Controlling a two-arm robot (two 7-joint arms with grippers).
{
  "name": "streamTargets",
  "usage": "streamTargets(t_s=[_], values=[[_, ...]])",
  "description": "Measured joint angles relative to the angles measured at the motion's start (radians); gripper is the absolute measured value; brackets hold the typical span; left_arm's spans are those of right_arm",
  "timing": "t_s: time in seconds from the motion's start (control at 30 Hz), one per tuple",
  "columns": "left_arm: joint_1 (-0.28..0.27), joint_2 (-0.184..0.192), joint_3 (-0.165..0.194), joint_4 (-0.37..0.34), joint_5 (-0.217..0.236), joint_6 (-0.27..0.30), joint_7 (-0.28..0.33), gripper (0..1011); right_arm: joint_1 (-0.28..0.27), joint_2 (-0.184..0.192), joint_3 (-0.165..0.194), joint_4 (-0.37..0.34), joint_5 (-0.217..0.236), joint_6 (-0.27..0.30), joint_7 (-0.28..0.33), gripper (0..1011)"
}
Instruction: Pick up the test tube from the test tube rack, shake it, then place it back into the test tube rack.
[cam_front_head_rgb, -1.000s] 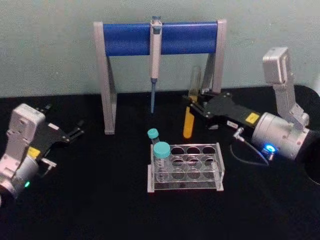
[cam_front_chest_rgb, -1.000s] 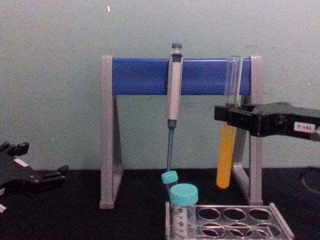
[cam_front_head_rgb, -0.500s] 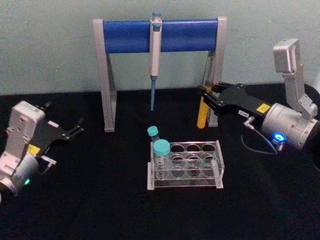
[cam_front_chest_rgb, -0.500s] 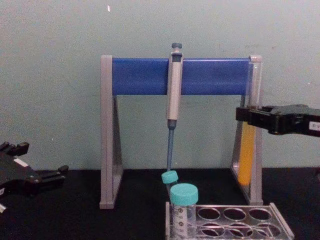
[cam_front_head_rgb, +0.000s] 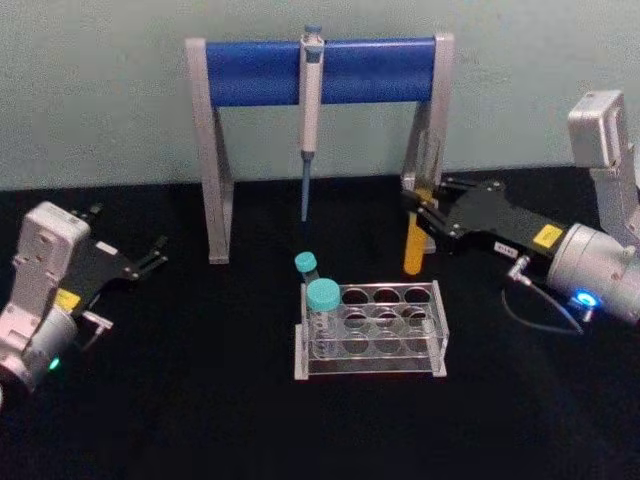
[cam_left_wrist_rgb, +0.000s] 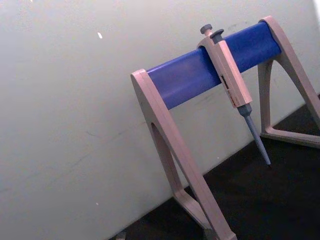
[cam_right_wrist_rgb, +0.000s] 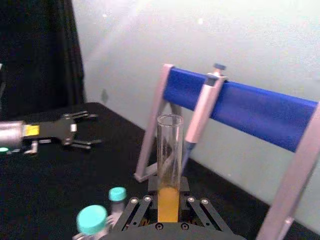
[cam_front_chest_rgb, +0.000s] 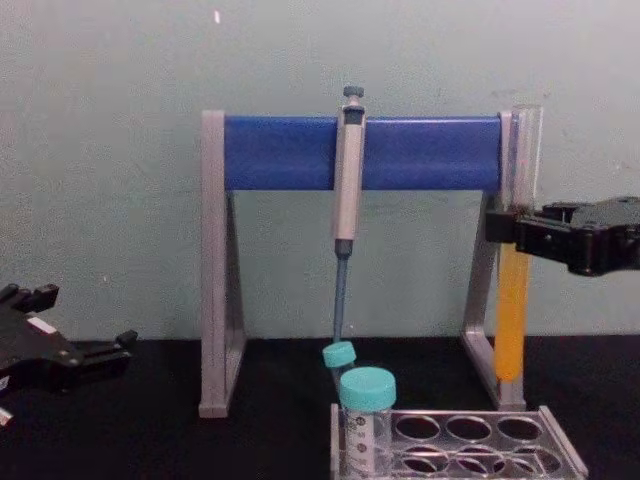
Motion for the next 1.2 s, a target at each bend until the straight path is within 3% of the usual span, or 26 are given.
streamTargets(t_s=[0.23,0.43,0.87,1.2], values=[[0.0,0.0,0.0,0.0,0.0,0.0,0.0,1001,-0.024,0.009,-0.019,-0.047,0.014,0.012,0.016,230],[0.0,0.0,0.0,0.0,0.0,0.0,0.0,1001,-0.012,-0.004,-0.049,-0.045,0.014,0.013,0.029,230],[0.0,0.0,0.0,0.0,0.0,0.0,0.0,1001,0.085,-0.075,-0.097,0.066,-0.016,-0.006,0.031,230],[0.0,0.0,0.0,0.0,0.0,0.0,0.0,1001,0.129,-0.097,-0.08,0.158,-0.027,-0.017,0.016,230]])
